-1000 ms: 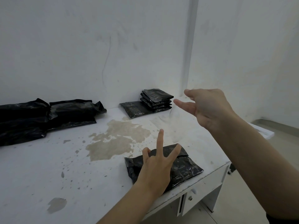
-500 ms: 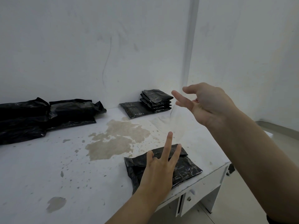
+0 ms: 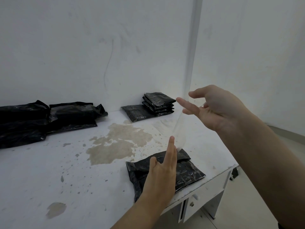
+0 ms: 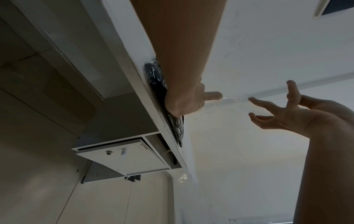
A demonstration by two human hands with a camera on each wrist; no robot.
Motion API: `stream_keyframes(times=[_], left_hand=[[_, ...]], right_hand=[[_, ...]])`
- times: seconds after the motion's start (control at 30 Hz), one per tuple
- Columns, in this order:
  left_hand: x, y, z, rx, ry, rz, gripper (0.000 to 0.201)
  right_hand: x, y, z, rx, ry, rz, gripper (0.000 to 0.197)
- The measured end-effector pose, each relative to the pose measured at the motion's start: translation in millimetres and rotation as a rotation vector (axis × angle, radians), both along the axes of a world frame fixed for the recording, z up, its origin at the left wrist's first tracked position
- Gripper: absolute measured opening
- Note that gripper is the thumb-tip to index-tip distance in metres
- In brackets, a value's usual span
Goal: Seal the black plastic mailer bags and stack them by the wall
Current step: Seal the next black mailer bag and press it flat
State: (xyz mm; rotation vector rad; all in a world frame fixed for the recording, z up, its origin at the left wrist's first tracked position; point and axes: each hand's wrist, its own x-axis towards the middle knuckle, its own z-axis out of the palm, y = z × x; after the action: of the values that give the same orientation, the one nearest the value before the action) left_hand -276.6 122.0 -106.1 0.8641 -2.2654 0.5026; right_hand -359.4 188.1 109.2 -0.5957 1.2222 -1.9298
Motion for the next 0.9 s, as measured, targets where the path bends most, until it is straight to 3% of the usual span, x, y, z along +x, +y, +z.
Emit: stream_keyframes(times=[0.17, 0.4, 0.57, 0.67, 0.77, 0.9], left_hand=[[1, 1, 1, 0.019, -0.013, -0.005, 0.085], [5, 4, 11, 0.097, -0.039, -0.023, 0.102], [4, 3, 11, 0.206, -0.078, -0.054, 0.102], [5, 3, 18, 0.374, 0.025, -0.038, 0.105], [12, 6, 33, 0.529, 0.153, -0.034, 0.078], [11, 8, 45, 0.778, 0.274, -0.009, 0.092]], right_hand=[[-8, 3, -7, 0.078, 0.023, 0.012, 0.018], [-25, 4, -14, 0.146, 0.029, 0.030, 0.023], [-37, 6, -27, 0.228, 0.141, 0.036, 0.033], [-37, 4, -35, 0.287, 0.226, 0.051, 0.010], [-38, 3, -44, 0.319, 0.302, 0.035, 0.010], [-34, 4, -51, 0.332, 0.348, 0.045, 0.016]])
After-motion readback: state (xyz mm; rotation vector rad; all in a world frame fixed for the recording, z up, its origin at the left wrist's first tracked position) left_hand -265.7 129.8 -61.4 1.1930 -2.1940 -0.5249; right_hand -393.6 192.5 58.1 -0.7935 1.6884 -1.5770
